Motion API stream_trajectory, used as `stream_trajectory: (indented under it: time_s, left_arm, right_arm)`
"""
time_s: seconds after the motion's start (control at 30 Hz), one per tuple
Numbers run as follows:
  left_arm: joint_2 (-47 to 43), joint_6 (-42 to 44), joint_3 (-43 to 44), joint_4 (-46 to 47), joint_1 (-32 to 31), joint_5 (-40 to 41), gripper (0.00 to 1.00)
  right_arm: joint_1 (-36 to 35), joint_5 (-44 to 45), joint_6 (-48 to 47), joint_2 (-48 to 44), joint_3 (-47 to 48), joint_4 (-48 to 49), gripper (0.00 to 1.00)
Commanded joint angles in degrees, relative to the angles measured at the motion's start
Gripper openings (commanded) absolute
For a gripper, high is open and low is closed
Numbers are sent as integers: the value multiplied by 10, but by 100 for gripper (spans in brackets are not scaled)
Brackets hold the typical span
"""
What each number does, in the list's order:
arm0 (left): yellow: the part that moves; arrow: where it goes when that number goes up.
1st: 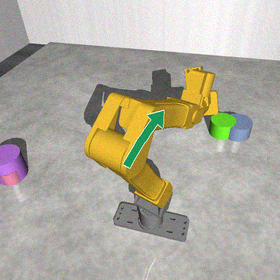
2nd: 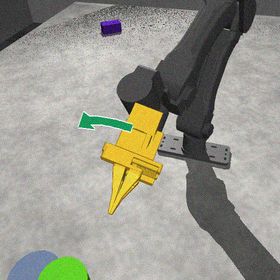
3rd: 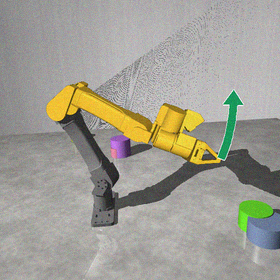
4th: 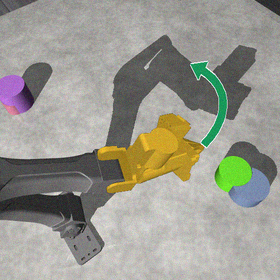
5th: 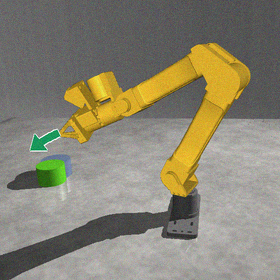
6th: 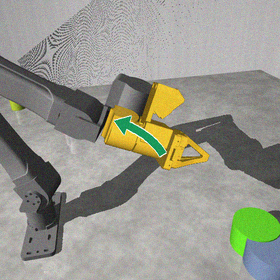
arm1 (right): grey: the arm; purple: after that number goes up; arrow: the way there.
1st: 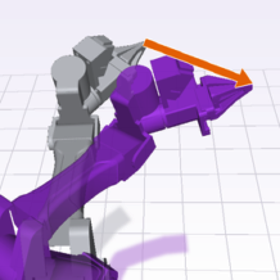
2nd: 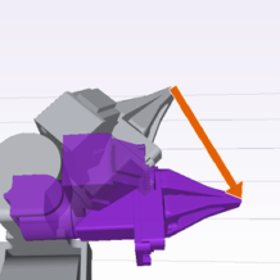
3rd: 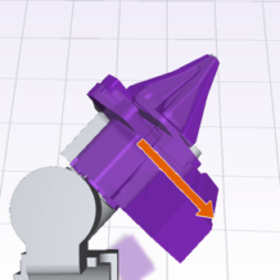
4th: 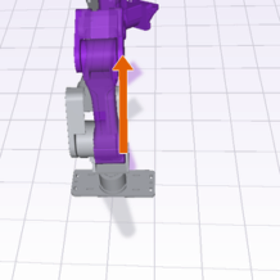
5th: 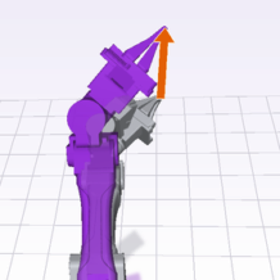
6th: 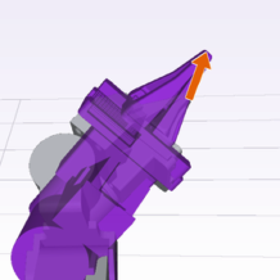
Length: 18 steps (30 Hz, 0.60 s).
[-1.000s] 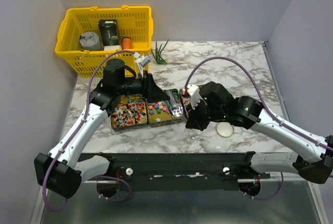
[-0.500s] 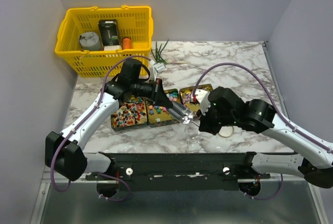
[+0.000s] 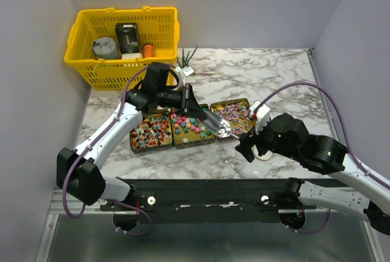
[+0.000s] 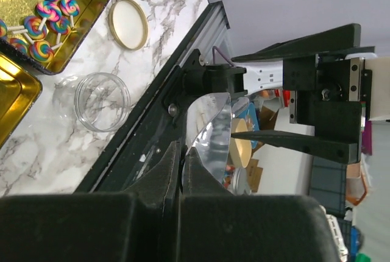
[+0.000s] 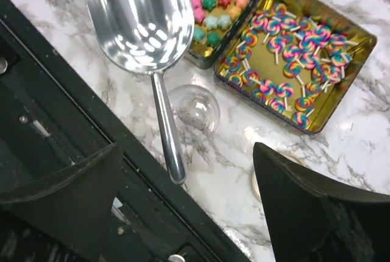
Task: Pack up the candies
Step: Adjust the spatula.
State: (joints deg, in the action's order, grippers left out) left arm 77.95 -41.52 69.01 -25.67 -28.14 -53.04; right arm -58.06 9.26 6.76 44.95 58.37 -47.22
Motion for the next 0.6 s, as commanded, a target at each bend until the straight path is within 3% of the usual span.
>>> stream_trajectory:
  time_s: [0.0,0.13,0.57]
  left_arm:
    - [5,-44,22,-38,-2,4,0]
    - [11,-52,20,-38,-2,-6,0]
    - [20,-73,6,-17,-4,-24,0]
  right_arm:
    - [-2,32,-27,3,3,50,83]
    - [-2,17,-44,13,7,65,69]
    - [-3,9,-15,64,0,70,44]
